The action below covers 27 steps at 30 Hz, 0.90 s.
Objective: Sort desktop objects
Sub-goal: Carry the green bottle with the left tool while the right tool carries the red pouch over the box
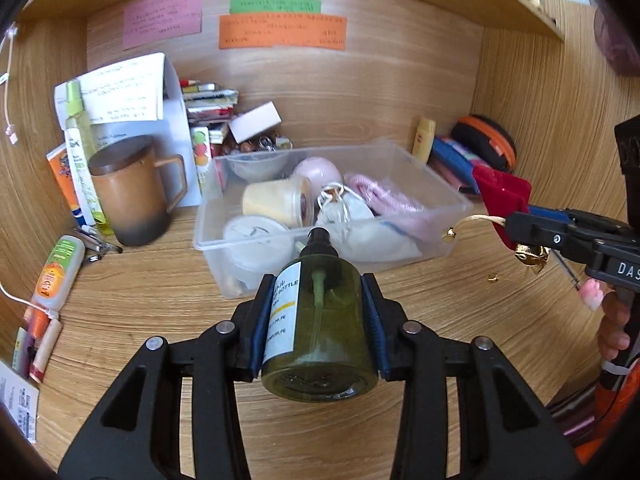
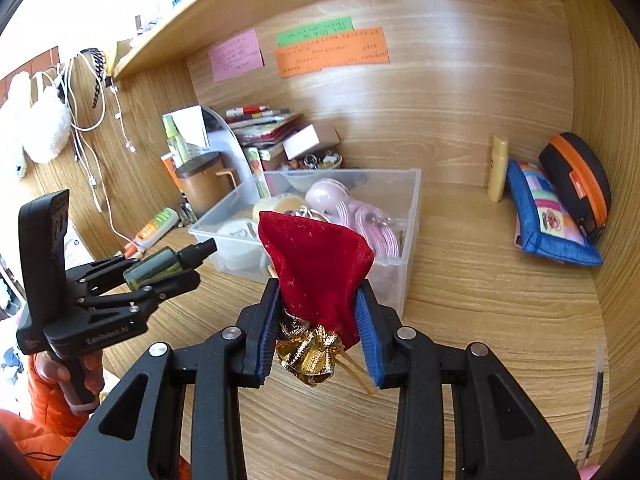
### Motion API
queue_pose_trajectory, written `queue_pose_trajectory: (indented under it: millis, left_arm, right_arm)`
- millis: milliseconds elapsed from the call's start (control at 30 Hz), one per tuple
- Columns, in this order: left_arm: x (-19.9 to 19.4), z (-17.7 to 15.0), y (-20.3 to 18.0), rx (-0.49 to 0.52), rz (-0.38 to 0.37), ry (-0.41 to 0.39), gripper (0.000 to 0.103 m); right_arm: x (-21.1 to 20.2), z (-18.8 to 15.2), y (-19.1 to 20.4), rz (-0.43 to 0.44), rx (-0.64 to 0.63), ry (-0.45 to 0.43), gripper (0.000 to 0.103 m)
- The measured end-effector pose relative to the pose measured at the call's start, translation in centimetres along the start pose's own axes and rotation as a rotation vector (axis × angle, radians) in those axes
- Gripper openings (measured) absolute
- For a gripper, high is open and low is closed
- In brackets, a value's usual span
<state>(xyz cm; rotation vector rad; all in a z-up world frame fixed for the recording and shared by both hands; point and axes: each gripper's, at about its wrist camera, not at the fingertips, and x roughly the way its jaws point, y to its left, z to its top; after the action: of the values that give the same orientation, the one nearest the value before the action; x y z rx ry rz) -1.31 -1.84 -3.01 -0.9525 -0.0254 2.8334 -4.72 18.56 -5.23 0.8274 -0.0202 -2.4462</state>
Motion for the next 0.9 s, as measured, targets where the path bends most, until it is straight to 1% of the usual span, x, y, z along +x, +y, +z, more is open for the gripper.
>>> queue_pose_trajectory:
  millis: [67,200,300,367,433,633,800,900]
  left_arm:
    - [-0.8,0.1,0.2,0.012,0.002,-0.027,0.041]
    - [-1.8,1.3,0.4,0.059,0.001,-0.051,0.041]
    - [-2.0,2.7,0.8,0.070,-0.021,-0.061,0.041]
    - [-2.1,3.6,1.1,0.067,-0.052,-0.068,0.041]
    - [-2.1,4.6,1.2,0.065,-0.076,-0.080,0.041]
    - [-1.7,7.3,1.1,0.052,-0.138,-0.113,0.041]
    - [-0.6,10.0,1.6,0.029,-0.162,-0.121,0.041]
    - [0.6,11.4,2.0,0.033,-0.148,-0.117,0.041]
  right_arm:
    - [-0.4,0.4,0.2,0.009,-0.008,-0.012,0.033]
    - [-1.1,1.6,0.4,0.038,-0.001,-0.054,0.033]
    - [-1.2,2.8,0.4,0.038,-0.008,-0.080,0.034]
    - [-1.1,3.7,0.3,0.040,-0.008,-0.089,0.034]
    - [-0.8,4.6,0.2,0.052,-0.012,-0.091,0.034]
    - [0.9,7.2,0.4,0.051,-0.042,-0.081,0.034]
    - [3.0,9.1,0.4,0.046,-0.068,-0.066,0.034]
    - [4.3,9.9,0.0,0.044,-0.067,-0.054,0.035]
